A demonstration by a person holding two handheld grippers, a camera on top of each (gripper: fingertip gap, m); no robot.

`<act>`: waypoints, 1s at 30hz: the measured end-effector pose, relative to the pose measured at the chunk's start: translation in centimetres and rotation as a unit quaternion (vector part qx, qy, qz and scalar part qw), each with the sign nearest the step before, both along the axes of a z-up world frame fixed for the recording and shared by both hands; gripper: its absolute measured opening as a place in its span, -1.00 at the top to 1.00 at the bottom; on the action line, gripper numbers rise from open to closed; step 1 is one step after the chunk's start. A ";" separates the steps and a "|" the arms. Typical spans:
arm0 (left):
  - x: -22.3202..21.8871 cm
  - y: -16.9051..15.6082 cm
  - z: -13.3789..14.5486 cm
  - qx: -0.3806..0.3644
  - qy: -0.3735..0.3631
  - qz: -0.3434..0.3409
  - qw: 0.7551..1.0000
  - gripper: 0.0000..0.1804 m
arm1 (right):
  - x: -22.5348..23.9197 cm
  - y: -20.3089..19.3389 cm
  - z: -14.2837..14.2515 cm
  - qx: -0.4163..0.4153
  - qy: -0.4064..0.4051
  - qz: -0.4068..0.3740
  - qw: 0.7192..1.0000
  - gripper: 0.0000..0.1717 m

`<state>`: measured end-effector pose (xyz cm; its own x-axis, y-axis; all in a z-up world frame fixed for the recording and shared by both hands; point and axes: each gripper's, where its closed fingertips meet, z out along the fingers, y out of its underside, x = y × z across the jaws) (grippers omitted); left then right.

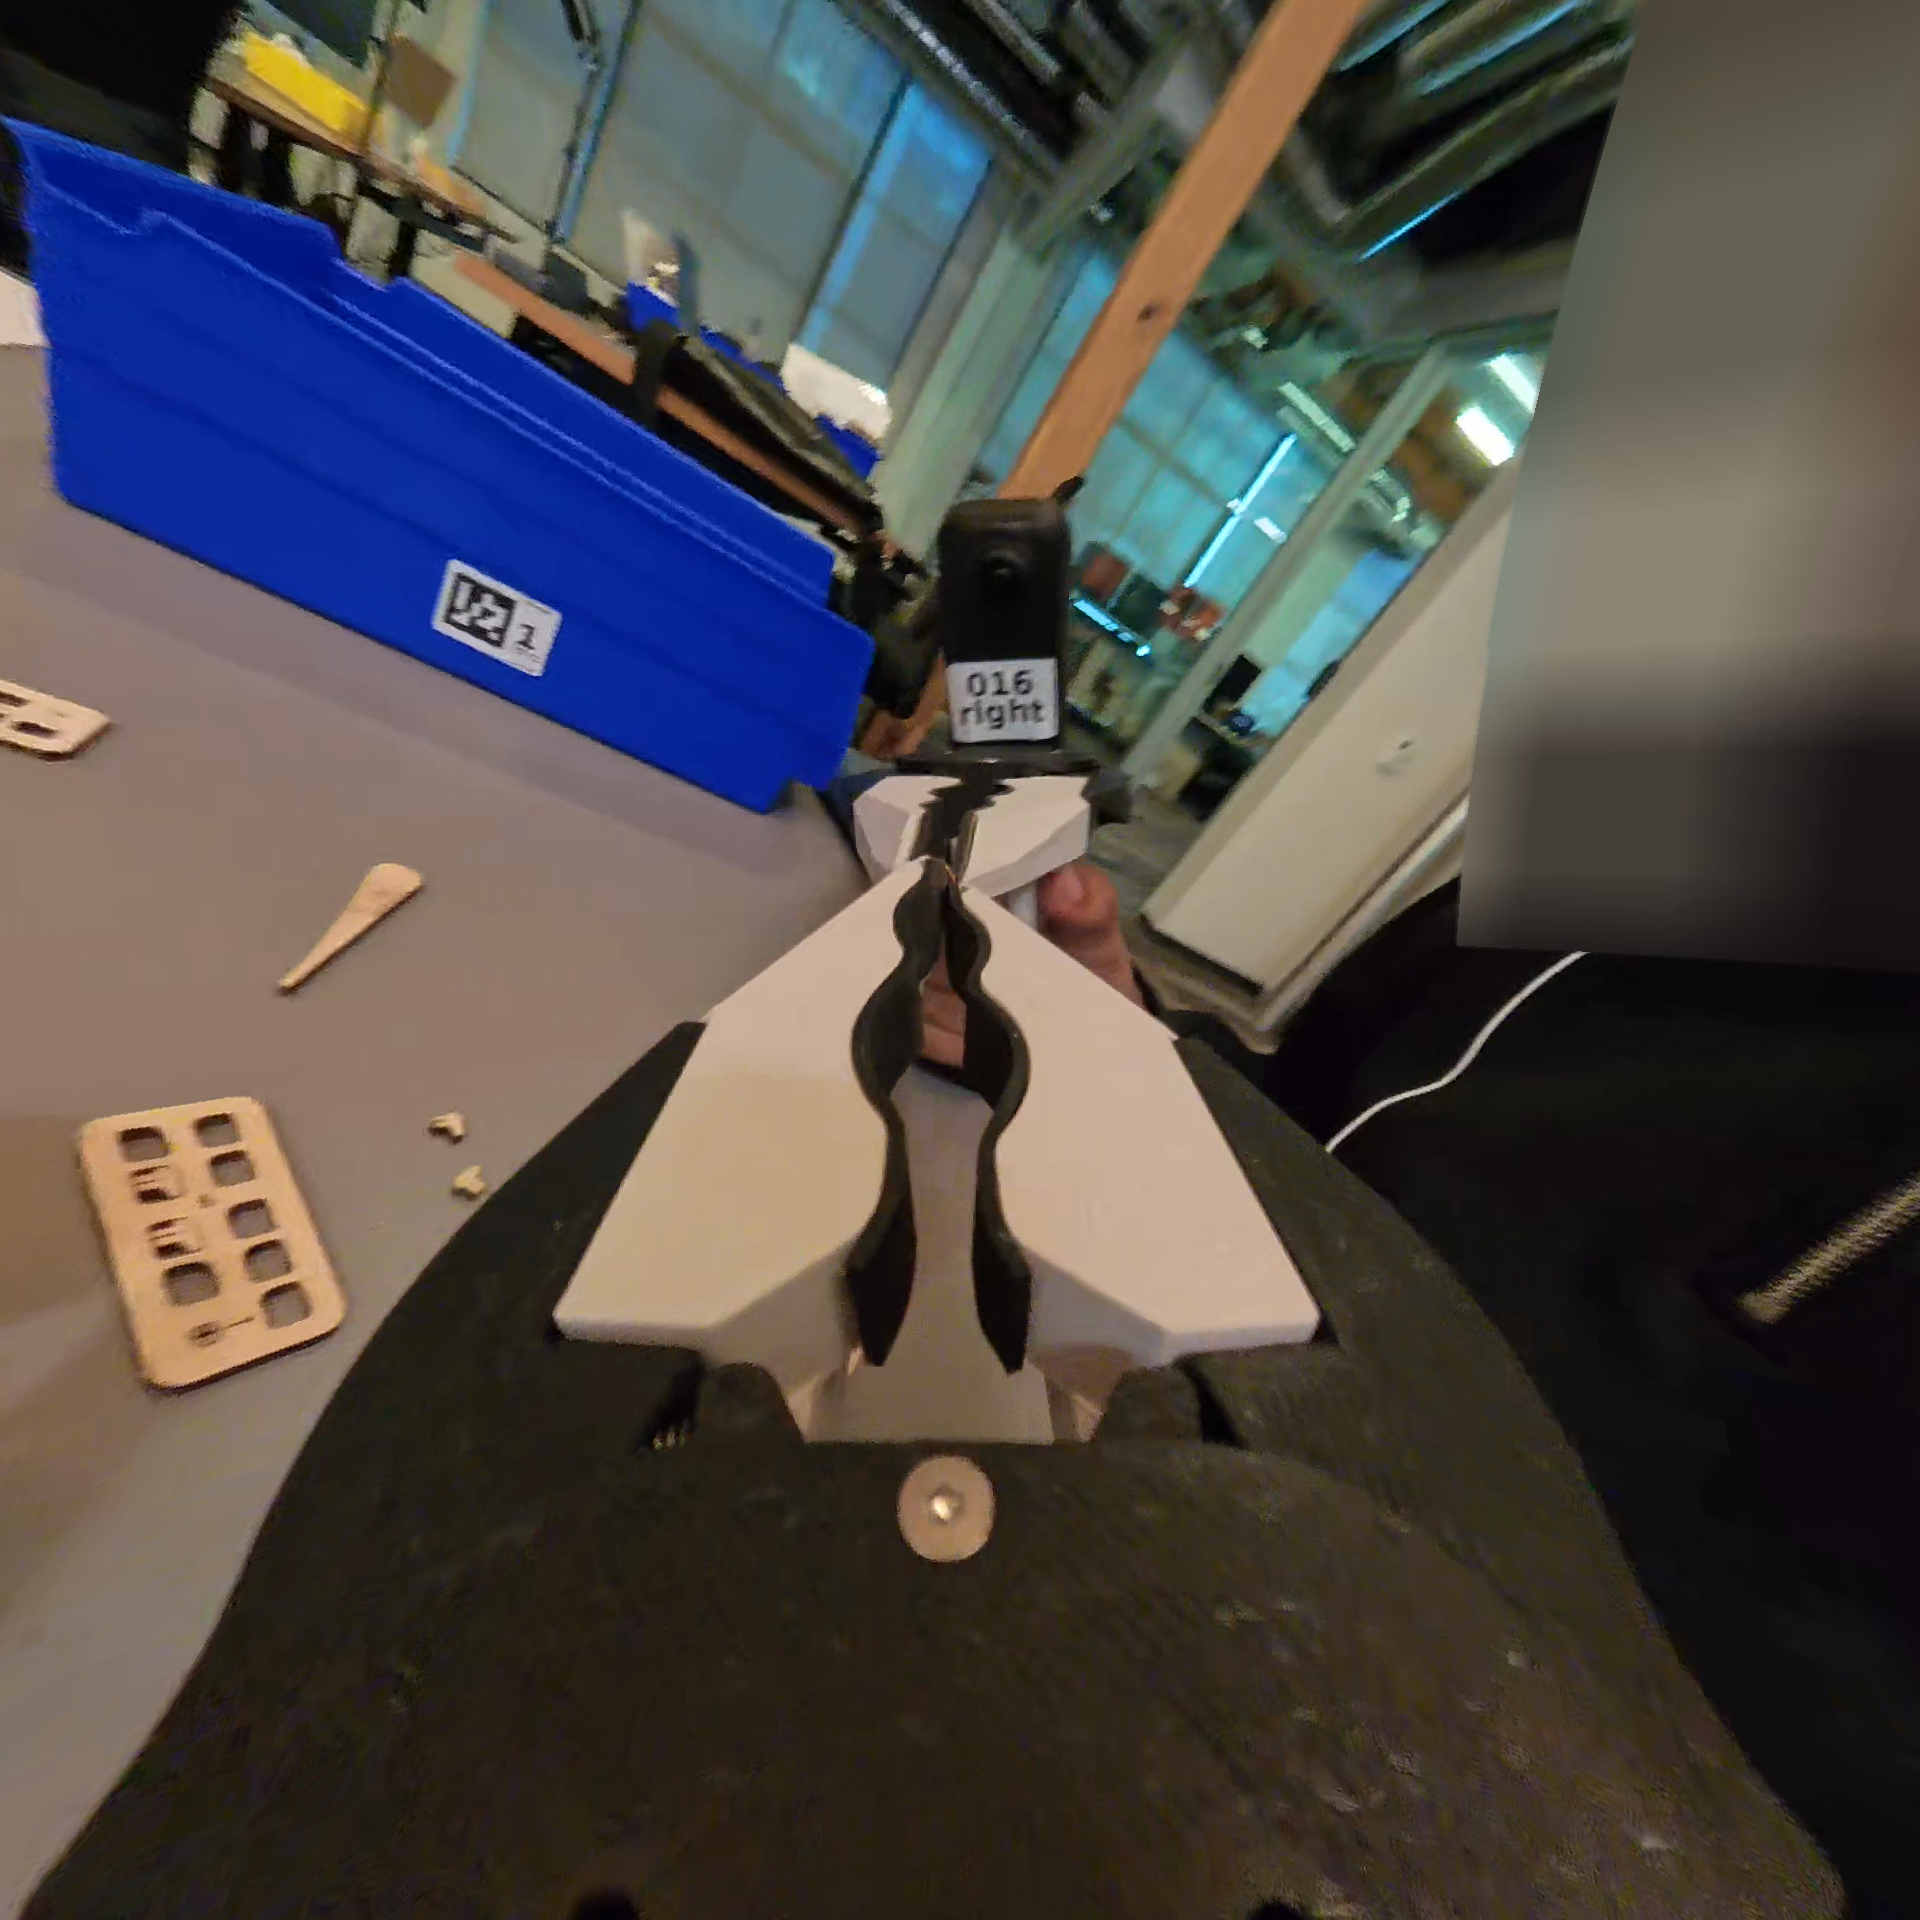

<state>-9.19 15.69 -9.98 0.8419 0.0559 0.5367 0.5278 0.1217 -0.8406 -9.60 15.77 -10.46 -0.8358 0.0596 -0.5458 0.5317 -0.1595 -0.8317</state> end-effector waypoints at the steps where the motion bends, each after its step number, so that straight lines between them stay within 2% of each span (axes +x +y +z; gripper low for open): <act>1: 0.1 0.0 0.2 0.010 -0.008 -0.008 1.000 1.00 | 0.2 0.1 0.3 -0.016 -0.001 0.007 1.000 1.00; 4: 0.4 0.2 0.2 0.015 -0.015 -0.020 1.000 1.00 | 0.3 0.4 0.7 -0.029 0.001 0.011 1.000 1.00; 8: 0.8 0.7 -0.3 -0.002 -0.009 -0.032 0.999 1.00 | 0.2 0.1 0.4 -0.017 0.002 0.007 1.000 0.86; 14: 1.0 0.6 0.0 0.004 -0.008 -0.035 0.999 1.00 | 0.3 0.0 0.3 -0.019 -0.010 0.017 1.000 0.85; 23: 1.1 0.6 0.0 0.005 -0.010 -0.038 0.999 1.00 | 0.8 -0.3 0.3 -0.018 -0.013 0.035 0.999 0.99; 27: 0.5 0.3 0.3 0.010 0.003 -0.013 1.000 1.00 | 0.3 -0.2 0.6 -0.050 -0.050 0.029 0.997 1.00; 30: -0.2 0.3 0.5 -0.029 0.079 0.056 0.995 0.76 | -0.2 -0.2 1.3 -0.119 -0.123 0.045 0.984 0.99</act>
<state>-9.36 16.00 -9.50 0.9024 0.1822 0.3904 0.3735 0.1209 -0.9197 -9.80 15.60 -9.20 -0.6721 -0.1629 -0.7223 0.7339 -0.2767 -0.6204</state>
